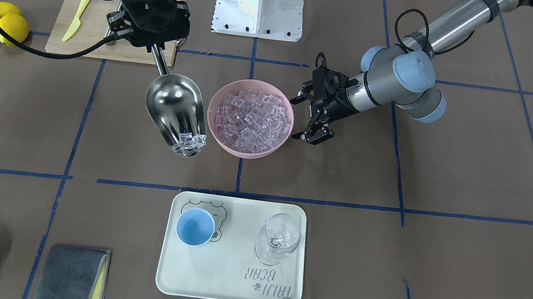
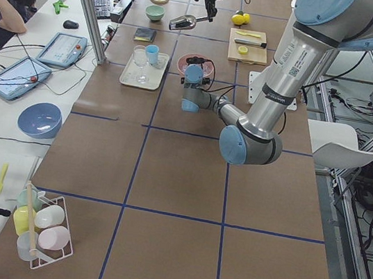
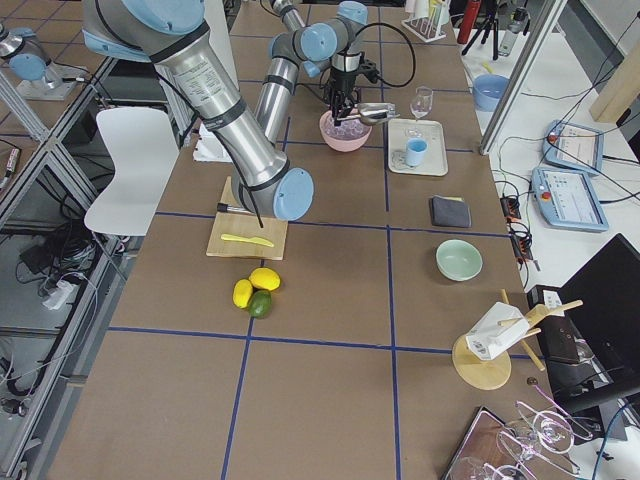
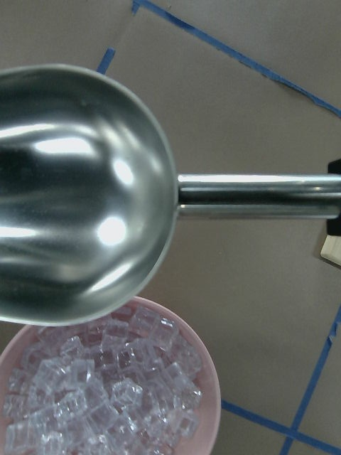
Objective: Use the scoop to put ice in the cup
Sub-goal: 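Lift the loaded scoop and carry it toward the small blue cup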
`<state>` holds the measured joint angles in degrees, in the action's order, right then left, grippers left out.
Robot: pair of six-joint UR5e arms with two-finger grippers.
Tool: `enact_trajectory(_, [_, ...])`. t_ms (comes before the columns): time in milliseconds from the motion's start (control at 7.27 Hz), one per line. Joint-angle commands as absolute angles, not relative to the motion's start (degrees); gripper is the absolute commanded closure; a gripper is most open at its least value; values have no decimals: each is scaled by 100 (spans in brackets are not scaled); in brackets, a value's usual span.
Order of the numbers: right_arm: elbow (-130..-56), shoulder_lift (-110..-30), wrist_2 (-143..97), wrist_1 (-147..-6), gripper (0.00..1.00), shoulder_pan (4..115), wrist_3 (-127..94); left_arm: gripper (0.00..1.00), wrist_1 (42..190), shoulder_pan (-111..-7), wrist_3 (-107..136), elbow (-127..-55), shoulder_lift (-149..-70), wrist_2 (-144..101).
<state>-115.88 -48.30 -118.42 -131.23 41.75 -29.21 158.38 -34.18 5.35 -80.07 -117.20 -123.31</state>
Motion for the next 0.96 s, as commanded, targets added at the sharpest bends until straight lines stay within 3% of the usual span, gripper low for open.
enact_trajectory(0, [-10911, -4633, -11778, -13105, 100, 4298, -2936, 0, 15838, -3428, 536, -8007, -11716, -12331])
enact_trajectory(413, [-9882, -3948, -11418, -13096, 100, 4280, -2822, 0, 15838, -3428, 597, -8007, -11716, -12340])
enact_trajectory(826, [-9363, -3457, -10918, -13690, 100, 4280, -2051, 0, 15838, -3428, 650, -8007, -11716, -12340])
